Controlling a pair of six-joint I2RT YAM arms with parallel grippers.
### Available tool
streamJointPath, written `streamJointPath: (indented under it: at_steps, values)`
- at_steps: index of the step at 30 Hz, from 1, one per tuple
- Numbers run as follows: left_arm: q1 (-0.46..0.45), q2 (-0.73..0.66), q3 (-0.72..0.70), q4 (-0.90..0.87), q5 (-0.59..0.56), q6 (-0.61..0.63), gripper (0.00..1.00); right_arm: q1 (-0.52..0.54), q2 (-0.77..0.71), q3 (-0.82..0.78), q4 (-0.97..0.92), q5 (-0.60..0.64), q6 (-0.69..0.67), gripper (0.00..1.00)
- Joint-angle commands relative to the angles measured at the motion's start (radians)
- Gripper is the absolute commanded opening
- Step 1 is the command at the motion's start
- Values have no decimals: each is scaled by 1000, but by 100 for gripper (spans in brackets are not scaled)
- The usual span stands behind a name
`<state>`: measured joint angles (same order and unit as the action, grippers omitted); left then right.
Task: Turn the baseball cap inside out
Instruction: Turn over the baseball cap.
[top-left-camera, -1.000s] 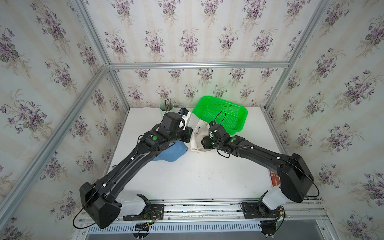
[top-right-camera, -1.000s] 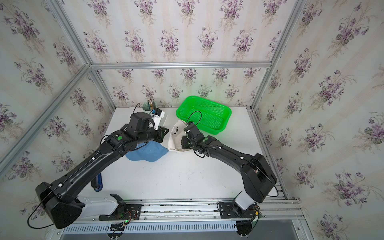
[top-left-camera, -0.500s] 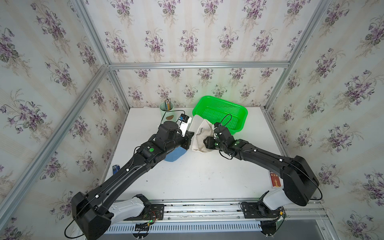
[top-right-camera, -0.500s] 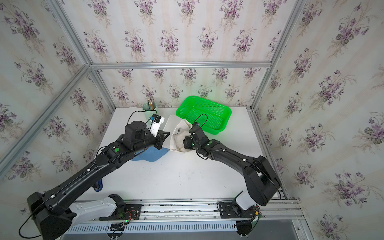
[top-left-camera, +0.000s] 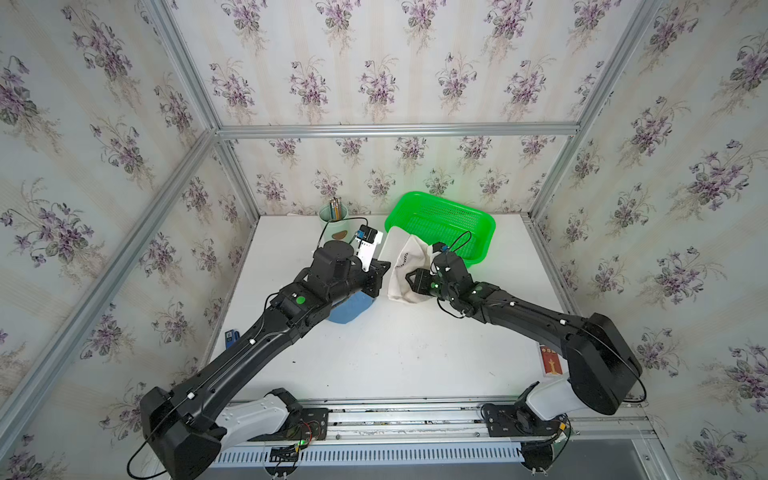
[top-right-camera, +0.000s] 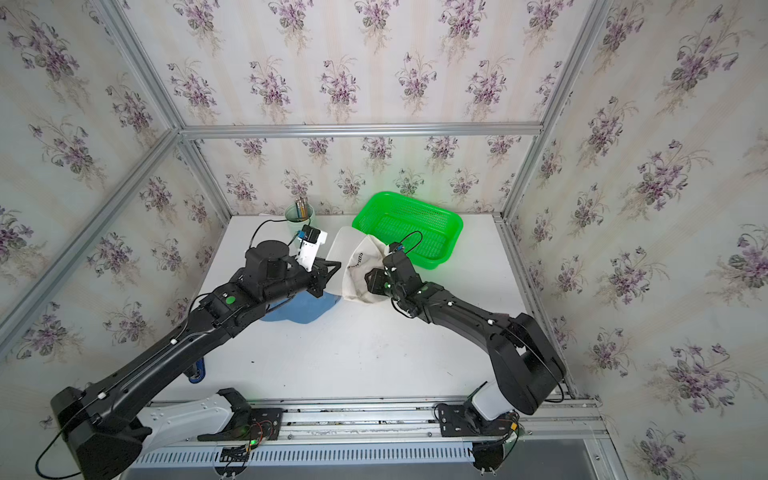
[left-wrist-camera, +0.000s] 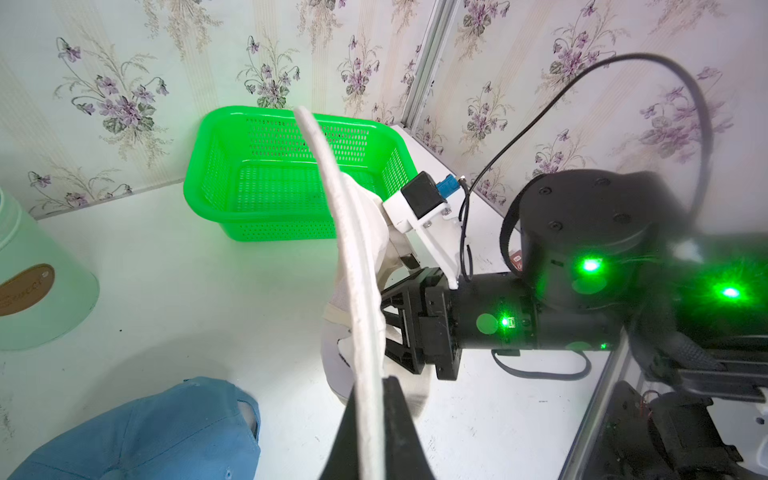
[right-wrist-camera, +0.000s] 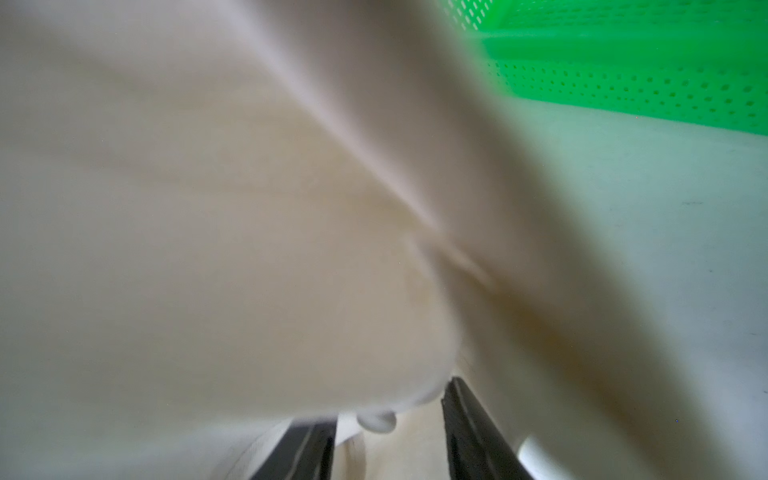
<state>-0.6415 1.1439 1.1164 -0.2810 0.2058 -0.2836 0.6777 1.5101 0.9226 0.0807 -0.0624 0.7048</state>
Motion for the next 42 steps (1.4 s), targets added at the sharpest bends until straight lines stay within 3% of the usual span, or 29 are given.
streamJointPath:
  at_steps: [1,6,13,22,27,34,42]
  values:
    - [5,-14,5,81,14,-38,0,-8,-8,-26,82,-36,65,43]
    - [16,-21,-1,103,51,-68,0,-9,-11,-41,161,-69,106,37]
    - [29,-32,-9,120,81,-98,0,-12,-11,-38,240,-83,148,37]
    - [67,-47,-31,148,134,-136,0,-13,-4,-33,262,-90,153,20]
    - [90,-47,-60,136,88,-151,0,-15,-40,-59,312,-127,132,11]
    - [213,22,-108,137,132,-187,0,-30,-159,-109,354,-231,84,10]
    - [198,75,-127,177,214,-183,0,-59,-200,-172,509,-360,127,9]
